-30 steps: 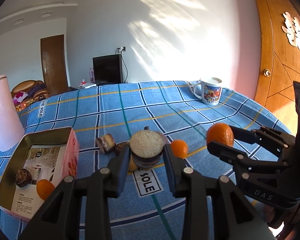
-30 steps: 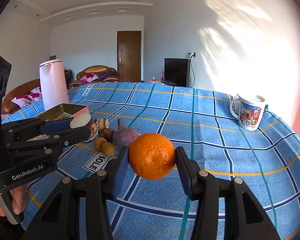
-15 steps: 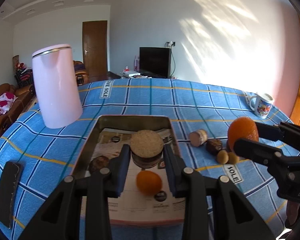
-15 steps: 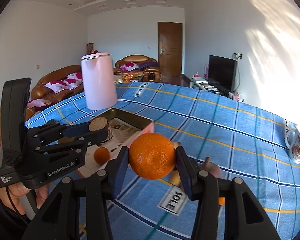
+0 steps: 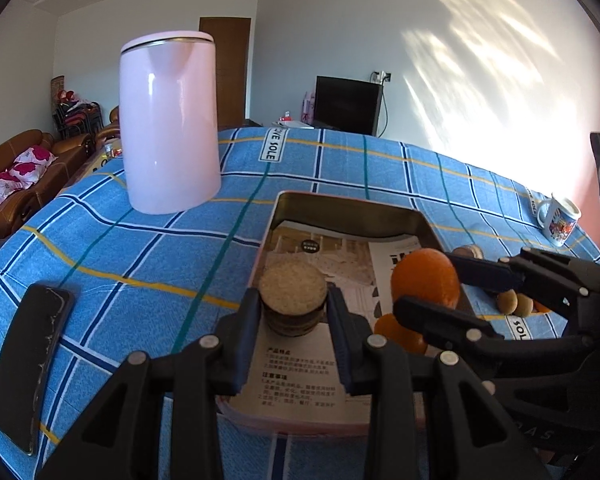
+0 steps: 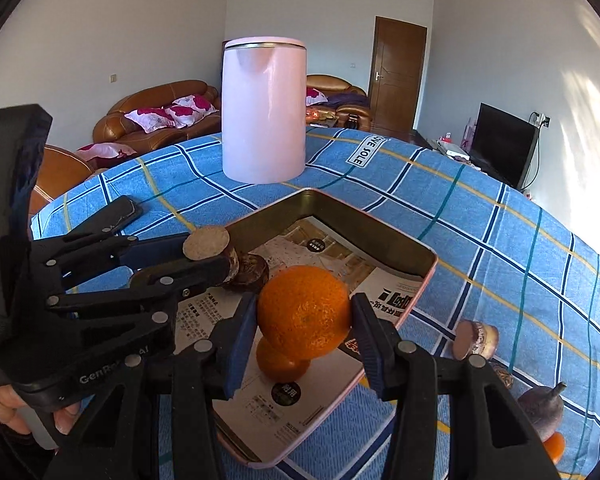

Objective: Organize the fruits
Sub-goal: 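Carry the cake and orange over the tin box and release both, then grasp a small mandarin orange with the right gripper, then grasp a small yellow fruit with the left gripper while the right gripper holds the orange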

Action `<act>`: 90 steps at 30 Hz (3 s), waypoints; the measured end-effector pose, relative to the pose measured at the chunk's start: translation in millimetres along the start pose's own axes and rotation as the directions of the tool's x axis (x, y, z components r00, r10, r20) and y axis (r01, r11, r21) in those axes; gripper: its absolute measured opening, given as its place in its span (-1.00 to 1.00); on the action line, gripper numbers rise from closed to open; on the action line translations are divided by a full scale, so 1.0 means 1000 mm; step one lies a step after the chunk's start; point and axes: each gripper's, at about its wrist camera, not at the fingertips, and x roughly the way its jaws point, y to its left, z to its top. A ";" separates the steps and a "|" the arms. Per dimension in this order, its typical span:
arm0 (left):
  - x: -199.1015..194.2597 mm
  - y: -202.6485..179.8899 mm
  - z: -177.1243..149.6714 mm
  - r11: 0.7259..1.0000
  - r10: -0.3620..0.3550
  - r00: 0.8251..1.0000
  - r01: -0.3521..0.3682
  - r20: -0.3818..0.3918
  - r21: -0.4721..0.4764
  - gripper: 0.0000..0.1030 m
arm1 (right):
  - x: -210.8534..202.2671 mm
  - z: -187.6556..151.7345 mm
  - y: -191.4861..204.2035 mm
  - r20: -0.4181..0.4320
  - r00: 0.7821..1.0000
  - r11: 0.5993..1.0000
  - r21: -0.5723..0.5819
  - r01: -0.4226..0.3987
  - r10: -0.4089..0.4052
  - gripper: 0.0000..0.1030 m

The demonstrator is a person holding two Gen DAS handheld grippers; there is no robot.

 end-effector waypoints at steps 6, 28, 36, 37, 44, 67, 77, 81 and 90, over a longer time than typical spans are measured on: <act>0.000 0.002 0.002 1.000 -0.007 1.000 0.007 -0.009 -0.017 -0.30 | 0.008 -0.001 -0.004 -0.006 1.000 0.999 0.027 -0.025 0.026 -0.02; -0.009 -0.138 0.018 0.970 -0.130 0.991 0.122 0.022 0.211 0.69 | -0.105 -0.091 -0.164 -0.061 0.931 0.897 0.252 0.363 -0.360 0.25; 0.014 -0.185 0.011 0.941 -0.167 0.984 0.179 -0.064 0.287 0.68 | -0.089 -0.107 -0.183 -0.128 0.954 0.895 0.331 0.297 -0.270 0.25; 0.017 -0.187 0.010 0.939 -0.165 0.983 0.180 -0.075 0.293 0.65 | -0.087 -0.107 -0.184 -0.132 0.957 0.895 0.340 0.289 -0.259 0.25; 0.040 -0.197 0.001 0.923 -0.184 0.966 0.233 -0.181 0.306 0.21 | -0.072 -0.107 -0.177 -0.152 0.979 0.919 0.350 0.182 -0.136 -0.12; 0.061 -0.202 -0.001 0.891 -0.301 0.904 0.380 -0.305 0.249 -0.50 | -0.071 -0.106 -0.173 -0.157 0.977 0.926 0.328 0.188 -0.143 -0.21; 0.045 -0.198 0.001 0.897 -0.303 0.927 0.356 -0.222 0.263 -0.51 | -0.086 -0.104 -0.168 -0.080 0.983 0.932 0.314 0.180 -0.162 -0.21; 0.040 -0.194 0.003 0.904 -0.297 0.937 0.338 -0.186 0.261 -0.51 | -0.094 -0.103 -0.164 -0.042 0.983 0.935 0.306 0.181 -0.177 -0.21; 0.031 -0.188 0.006 0.918 -0.280 0.952 0.302 -0.120 0.257 -0.51 | -0.107 -0.104 -0.158 0.029 0.978 0.936 0.294 0.191 -0.209 -0.21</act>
